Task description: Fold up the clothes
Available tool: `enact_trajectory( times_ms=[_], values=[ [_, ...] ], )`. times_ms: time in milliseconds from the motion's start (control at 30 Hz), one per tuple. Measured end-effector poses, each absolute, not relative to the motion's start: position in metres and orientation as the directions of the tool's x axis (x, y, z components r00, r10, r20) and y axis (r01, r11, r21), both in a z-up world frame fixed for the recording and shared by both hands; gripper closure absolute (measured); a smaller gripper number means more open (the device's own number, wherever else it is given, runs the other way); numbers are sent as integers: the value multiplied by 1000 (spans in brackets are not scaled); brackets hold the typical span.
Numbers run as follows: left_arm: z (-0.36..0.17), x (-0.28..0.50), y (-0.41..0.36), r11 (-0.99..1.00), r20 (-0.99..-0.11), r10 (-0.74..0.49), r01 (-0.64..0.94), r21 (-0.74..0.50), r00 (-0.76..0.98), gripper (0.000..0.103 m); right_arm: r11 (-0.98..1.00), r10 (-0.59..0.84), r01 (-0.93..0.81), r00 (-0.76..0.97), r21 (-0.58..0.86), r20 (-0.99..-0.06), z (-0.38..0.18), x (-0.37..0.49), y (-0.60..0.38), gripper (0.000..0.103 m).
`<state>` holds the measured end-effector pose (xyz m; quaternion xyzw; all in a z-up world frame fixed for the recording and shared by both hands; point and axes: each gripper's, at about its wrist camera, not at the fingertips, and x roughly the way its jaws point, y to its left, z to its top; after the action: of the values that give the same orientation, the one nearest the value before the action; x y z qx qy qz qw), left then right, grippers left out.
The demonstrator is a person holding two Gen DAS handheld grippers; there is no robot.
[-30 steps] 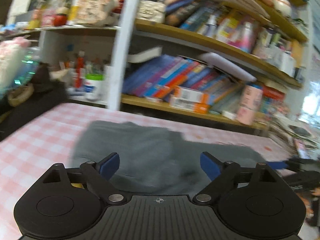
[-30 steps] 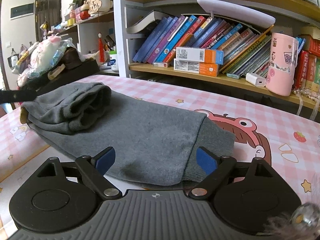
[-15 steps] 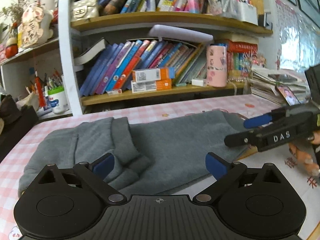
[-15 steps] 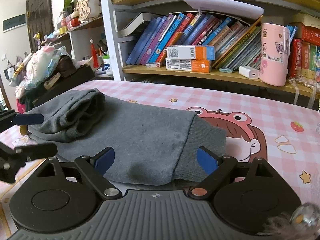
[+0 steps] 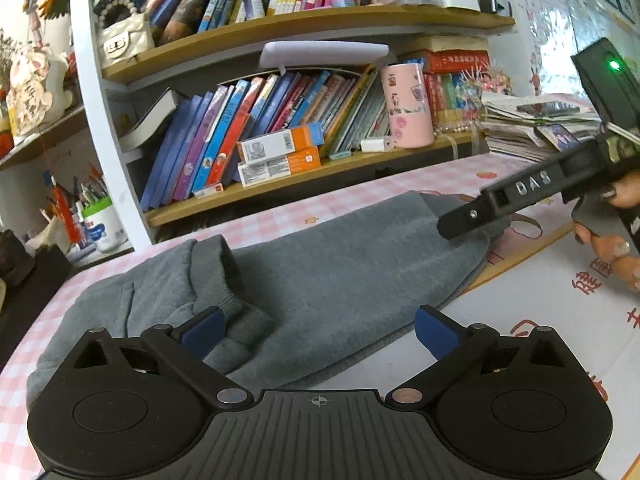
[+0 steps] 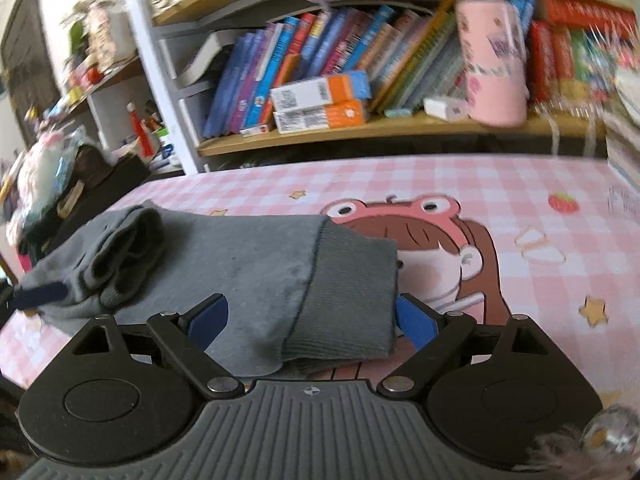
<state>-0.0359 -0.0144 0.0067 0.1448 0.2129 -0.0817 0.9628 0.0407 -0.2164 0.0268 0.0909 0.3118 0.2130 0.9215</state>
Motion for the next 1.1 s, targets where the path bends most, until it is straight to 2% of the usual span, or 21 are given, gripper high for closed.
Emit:
enact_trajectory(
  times_ms=[267,433,533,700,833,1100],
  values=[
    [-2,-37,-24,922,-439,-89,241,304,894,0,846,503,-250,667,470,-550,19,52,-233,14],
    [-5,-35,-31,907,-451,-86,257,333,888,0,829,516,-229,663,510,-542,18,53,-238,15],
    [-10,-33,-39,890,-466,-78,272,366,882,0,825,518,-219,663,522,-541,18,54,-239,22],
    [-15,-28,-56,847,-465,-84,309,433,881,0,809,524,-191,662,556,-535,16,58,-247,41],
    [-16,-16,-78,809,-472,-117,359,465,874,0,787,537,-171,662,593,-522,14,60,-254,42],
    [-13,7,-130,721,-460,-174,430,543,871,1,713,603,-221,678,665,-421,23,56,-260,42]
  ],
)
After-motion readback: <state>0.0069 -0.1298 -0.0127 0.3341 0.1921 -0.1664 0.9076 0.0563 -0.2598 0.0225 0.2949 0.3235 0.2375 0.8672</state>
